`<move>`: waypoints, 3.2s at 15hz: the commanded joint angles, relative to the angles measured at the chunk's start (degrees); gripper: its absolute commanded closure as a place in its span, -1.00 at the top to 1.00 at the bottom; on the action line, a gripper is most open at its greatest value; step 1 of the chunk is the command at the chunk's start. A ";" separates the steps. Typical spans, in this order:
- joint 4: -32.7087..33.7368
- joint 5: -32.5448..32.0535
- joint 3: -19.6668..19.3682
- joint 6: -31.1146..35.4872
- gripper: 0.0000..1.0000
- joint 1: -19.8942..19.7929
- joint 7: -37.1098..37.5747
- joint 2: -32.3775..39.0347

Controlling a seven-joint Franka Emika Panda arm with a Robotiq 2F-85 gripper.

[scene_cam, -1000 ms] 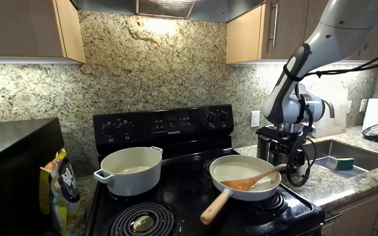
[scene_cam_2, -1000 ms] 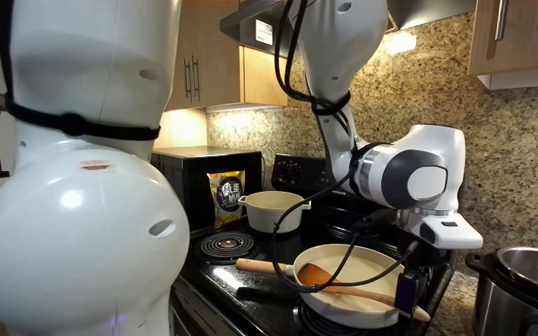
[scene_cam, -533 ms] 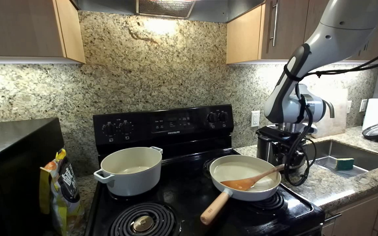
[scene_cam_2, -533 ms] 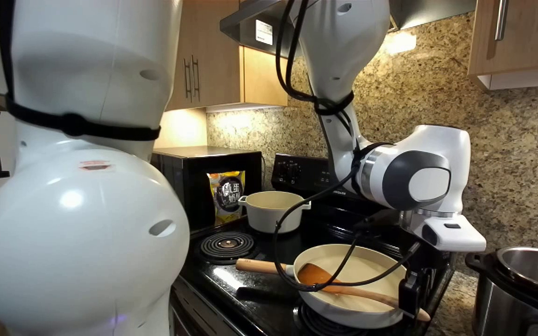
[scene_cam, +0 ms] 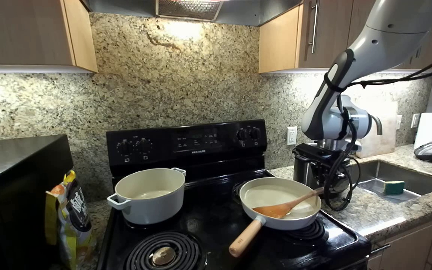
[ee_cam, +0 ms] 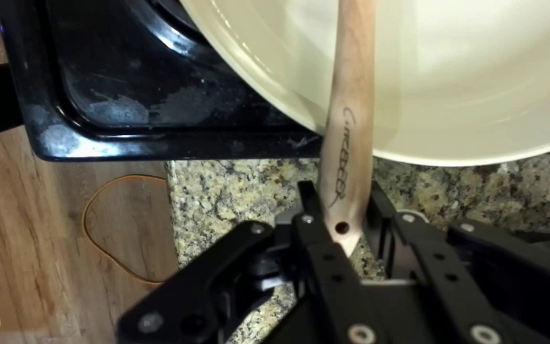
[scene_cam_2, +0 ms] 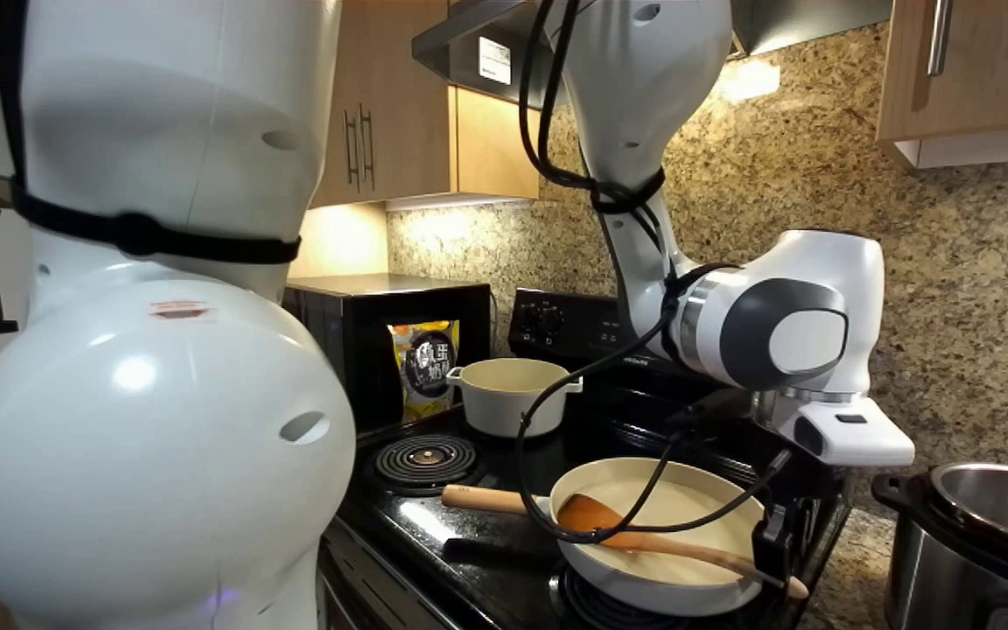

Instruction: Pick up the cooking stick and stir in the pan

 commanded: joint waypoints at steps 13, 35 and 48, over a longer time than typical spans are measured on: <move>-4.85 -8.44 -2.04 -1.59 -0.79 0.11 -3.81 -9.33; -1.68 -21.92 -1.93 -0.18 -0.79 -7.40 11.40 -13.02; 5.14 -38.89 1.55 -5.66 -0.80 -3.71 41.54 -9.37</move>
